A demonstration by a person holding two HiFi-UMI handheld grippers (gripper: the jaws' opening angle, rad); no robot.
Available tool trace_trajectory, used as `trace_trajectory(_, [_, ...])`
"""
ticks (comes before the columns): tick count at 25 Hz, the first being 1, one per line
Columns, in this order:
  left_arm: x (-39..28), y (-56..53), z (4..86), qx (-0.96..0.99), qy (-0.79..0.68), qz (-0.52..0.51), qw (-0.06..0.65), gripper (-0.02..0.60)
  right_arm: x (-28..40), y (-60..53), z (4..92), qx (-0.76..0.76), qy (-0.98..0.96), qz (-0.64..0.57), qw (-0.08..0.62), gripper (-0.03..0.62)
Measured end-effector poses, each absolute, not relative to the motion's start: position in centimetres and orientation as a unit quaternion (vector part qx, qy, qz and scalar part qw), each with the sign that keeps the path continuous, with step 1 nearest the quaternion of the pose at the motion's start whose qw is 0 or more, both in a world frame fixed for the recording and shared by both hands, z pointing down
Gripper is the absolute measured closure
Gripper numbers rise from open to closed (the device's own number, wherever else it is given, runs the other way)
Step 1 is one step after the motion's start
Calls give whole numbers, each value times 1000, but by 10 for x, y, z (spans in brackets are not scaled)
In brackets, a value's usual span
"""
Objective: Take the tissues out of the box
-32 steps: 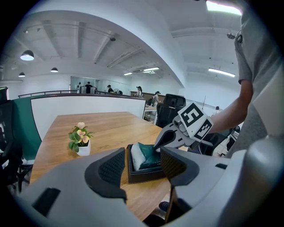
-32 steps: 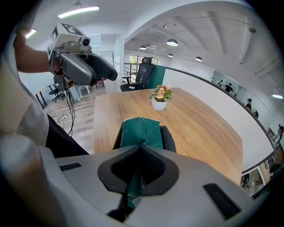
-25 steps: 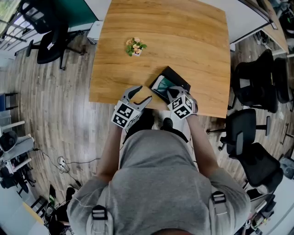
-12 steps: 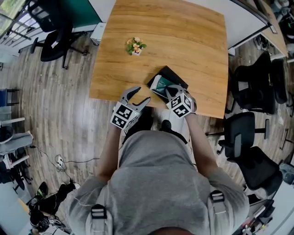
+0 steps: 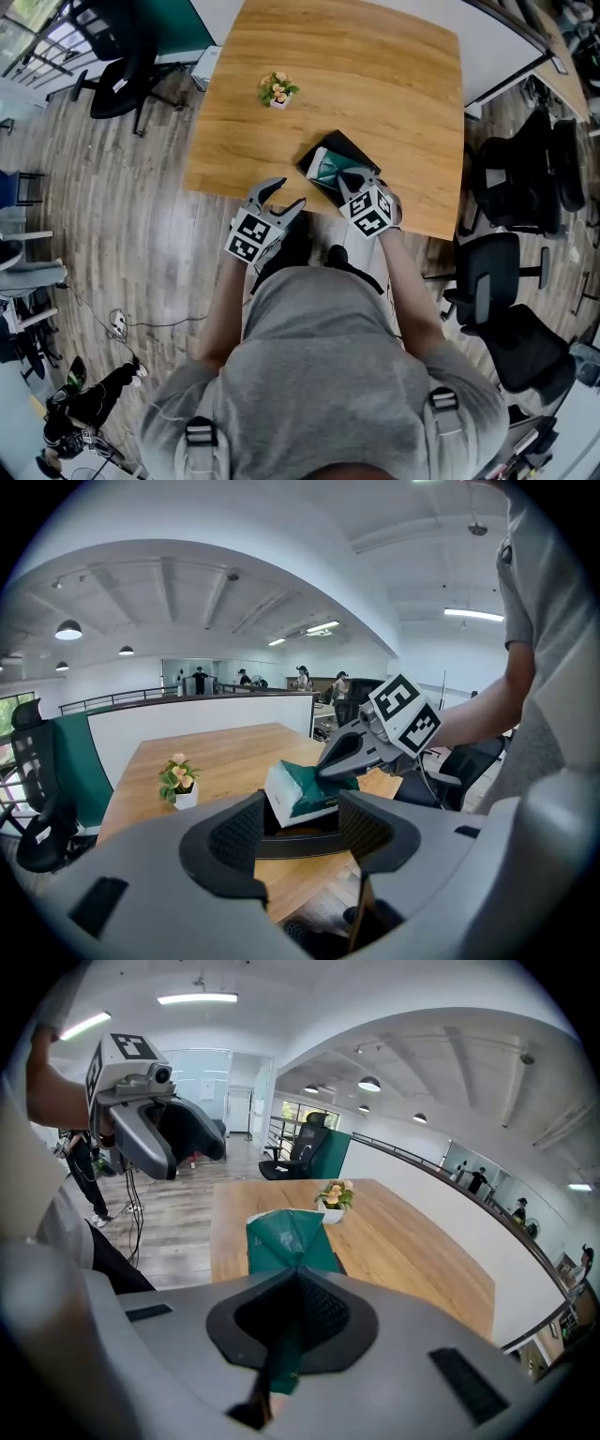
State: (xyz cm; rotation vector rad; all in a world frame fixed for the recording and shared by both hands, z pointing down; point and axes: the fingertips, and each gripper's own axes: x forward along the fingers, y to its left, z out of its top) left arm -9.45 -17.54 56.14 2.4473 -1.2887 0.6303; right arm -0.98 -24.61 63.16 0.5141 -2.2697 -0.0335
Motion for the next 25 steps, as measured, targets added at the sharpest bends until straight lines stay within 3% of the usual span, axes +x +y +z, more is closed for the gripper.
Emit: trace_trajectory(25, [-52,-114,560,820,-510,210,152,321,64,-210,610,218,-914,-9,341,591])
